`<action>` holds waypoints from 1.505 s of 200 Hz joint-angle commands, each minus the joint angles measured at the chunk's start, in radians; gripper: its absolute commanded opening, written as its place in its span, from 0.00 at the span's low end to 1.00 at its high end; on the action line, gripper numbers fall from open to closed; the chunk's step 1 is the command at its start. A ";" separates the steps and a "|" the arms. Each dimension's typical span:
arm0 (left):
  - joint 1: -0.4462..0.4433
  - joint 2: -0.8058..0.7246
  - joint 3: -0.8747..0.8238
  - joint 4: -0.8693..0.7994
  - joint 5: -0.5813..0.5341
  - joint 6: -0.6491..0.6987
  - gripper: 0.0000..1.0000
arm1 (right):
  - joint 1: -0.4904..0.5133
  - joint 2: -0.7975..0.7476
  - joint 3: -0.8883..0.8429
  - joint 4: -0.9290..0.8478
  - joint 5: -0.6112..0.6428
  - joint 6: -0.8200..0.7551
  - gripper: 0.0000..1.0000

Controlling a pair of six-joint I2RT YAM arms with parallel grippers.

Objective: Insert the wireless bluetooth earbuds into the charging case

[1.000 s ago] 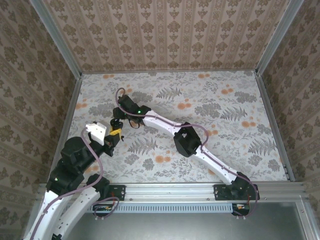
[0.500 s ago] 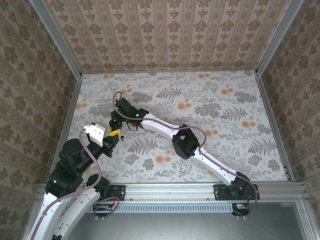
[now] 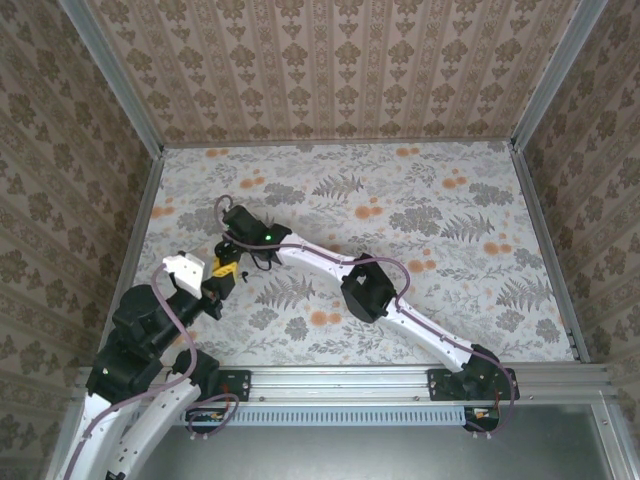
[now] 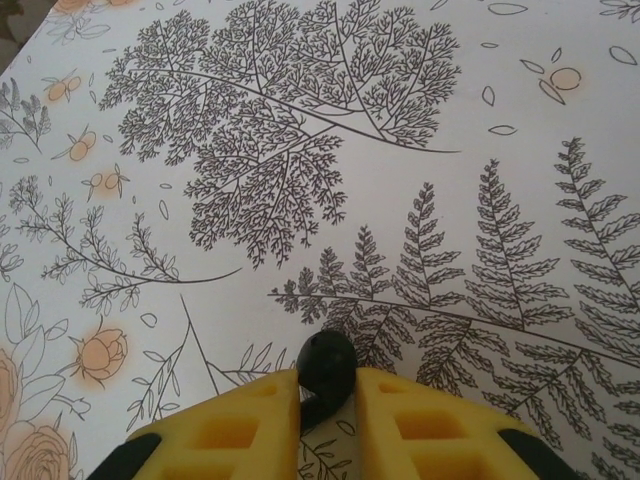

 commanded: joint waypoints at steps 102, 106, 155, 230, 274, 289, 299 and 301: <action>0.008 -0.025 -0.017 -0.026 -0.009 -0.025 0.00 | -0.009 -0.374 -0.565 -0.197 -0.035 -0.050 0.07; 0.008 -0.025 -0.017 -0.026 -0.008 -0.025 0.00 | -0.009 -0.389 -0.590 -0.195 -0.036 -0.053 0.07; 0.008 -0.023 -0.022 -0.017 -0.001 -0.032 0.00 | -0.021 -0.567 -0.811 -0.147 -0.141 -0.063 0.08; 0.008 -0.020 -0.035 -0.005 0.017 -0.057 0.00 | -0.040 -0.840 -1.197 -0.101 -0.241 0.022 0.10; 0.008 -0.013 -0.069 0.046 0.041 -0.089 0.00 | -0.090 -1.073 -1.438 -0.011 -0.253 0.118 0.20; 0.008 -0.002 -0.075 0.059 0.047 -0.095 0.00 | -0.094 -1.110 -1.464 0.000 -0.234 0.106 0.24; 0.008 0.007 -0.077 0.065 0.052 -0.096 0.00 | -0.094 -1.108 -1.462 0.005 -0.228 0.091 0.27; 0.008 0.009 -0.076 0.065 0.052 -0.098 0.00 | -0.094 -1.106 -1.460 0.007 -0.229 0.088 0.27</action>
